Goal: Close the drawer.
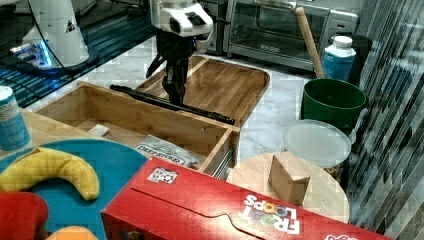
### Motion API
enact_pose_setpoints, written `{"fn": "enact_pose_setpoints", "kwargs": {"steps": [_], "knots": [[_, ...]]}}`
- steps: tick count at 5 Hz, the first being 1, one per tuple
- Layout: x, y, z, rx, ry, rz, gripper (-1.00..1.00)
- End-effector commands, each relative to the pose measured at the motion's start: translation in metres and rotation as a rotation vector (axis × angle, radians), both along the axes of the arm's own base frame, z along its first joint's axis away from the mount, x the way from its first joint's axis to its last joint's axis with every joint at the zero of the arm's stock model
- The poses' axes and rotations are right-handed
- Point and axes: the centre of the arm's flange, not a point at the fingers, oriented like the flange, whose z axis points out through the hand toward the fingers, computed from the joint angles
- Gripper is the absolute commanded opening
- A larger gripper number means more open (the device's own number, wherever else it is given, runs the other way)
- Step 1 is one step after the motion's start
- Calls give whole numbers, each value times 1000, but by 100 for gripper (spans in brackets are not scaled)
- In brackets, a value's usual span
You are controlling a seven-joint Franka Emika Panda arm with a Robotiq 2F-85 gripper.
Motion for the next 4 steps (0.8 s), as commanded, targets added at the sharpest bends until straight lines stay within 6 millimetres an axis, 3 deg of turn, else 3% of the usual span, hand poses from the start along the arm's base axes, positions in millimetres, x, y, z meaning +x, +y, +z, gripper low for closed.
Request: {"fn": "enact_pose_setpoints", "kwargs": {"steps": [1, 2, 4], "knots": [[-16, -191, 71, -135, -119, -143, -100], [-23, -221, 80, -142, -141, -137, -100], [-26, -250, 83, -182, -194, -149, -100]]}}
